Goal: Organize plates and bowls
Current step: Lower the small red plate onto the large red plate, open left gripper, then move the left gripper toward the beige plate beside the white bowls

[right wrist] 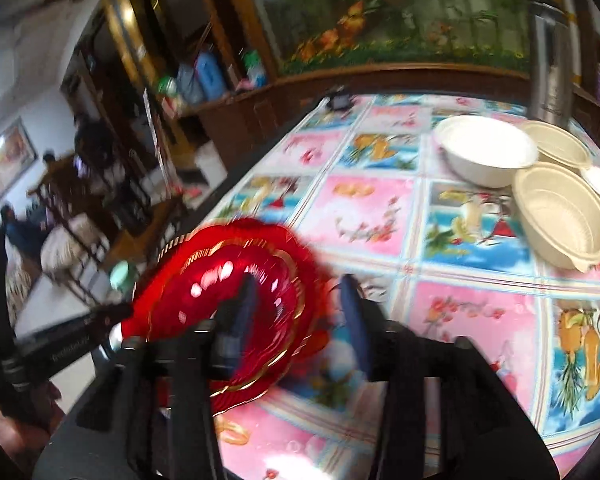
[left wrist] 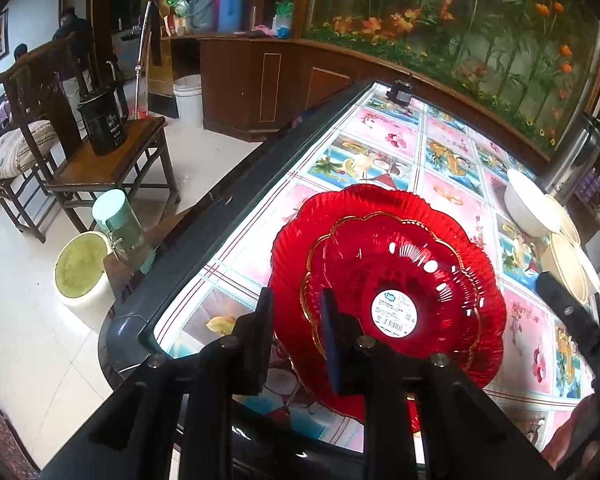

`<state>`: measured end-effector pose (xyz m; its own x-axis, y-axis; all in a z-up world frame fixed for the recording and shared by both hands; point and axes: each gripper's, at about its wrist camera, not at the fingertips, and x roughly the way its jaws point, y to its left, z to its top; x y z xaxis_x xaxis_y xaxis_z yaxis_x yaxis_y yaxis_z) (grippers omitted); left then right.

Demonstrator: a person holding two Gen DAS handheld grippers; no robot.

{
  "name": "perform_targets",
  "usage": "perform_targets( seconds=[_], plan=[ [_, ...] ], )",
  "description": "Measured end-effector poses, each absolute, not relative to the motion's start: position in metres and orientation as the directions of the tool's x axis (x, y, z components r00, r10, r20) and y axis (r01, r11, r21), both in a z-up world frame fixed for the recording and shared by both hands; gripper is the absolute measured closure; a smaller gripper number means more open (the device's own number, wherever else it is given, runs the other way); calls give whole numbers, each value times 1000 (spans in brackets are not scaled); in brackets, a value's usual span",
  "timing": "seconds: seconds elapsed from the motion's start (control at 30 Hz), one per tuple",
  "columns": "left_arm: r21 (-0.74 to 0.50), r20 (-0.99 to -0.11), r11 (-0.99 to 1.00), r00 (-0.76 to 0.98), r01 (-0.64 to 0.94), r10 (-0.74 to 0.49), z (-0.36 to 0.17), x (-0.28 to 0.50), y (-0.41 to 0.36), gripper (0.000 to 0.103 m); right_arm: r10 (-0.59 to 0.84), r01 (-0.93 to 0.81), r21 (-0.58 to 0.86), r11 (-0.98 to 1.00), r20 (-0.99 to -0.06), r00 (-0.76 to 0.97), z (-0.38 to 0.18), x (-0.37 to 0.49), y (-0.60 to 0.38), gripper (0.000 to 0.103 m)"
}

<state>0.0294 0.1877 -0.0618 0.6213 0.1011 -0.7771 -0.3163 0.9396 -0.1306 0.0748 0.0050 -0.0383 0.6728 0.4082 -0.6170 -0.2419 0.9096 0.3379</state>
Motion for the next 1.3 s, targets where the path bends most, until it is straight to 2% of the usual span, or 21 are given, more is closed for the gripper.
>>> perform_targets(
  seconds=[0.1,0.27,0.53,0.77,1.0,1.3],
  plan=[
    [-98,-757,939,638,-330,145,-53,24,184,79,419,-211,391,896,-585,695,-40,75,-17,51],
    [-71,-693,926,686,-372,222,-34,12,180,63,412,-193,402,895,-578,705,-47,74,-34,51],
    [-44,-648,957,737,-287,191,-17,8,138,41,407,-160,425,891,-592,696,-61,73,-59,51],
    [4,-669,979,728,-201,152,-20,10,98,37,398,-138,445,885,-565,723,-60,64,-93,51],
    [33,-664,988,735,-151,134,-18,3,68,31,339,-110,435,894,-494,801,-53,39,-149,51],
    [55,-710,998,702,-36,64,-32,9,18,29,202,68,473,878,-495,845,-62,12,-244,49]
  ],
)
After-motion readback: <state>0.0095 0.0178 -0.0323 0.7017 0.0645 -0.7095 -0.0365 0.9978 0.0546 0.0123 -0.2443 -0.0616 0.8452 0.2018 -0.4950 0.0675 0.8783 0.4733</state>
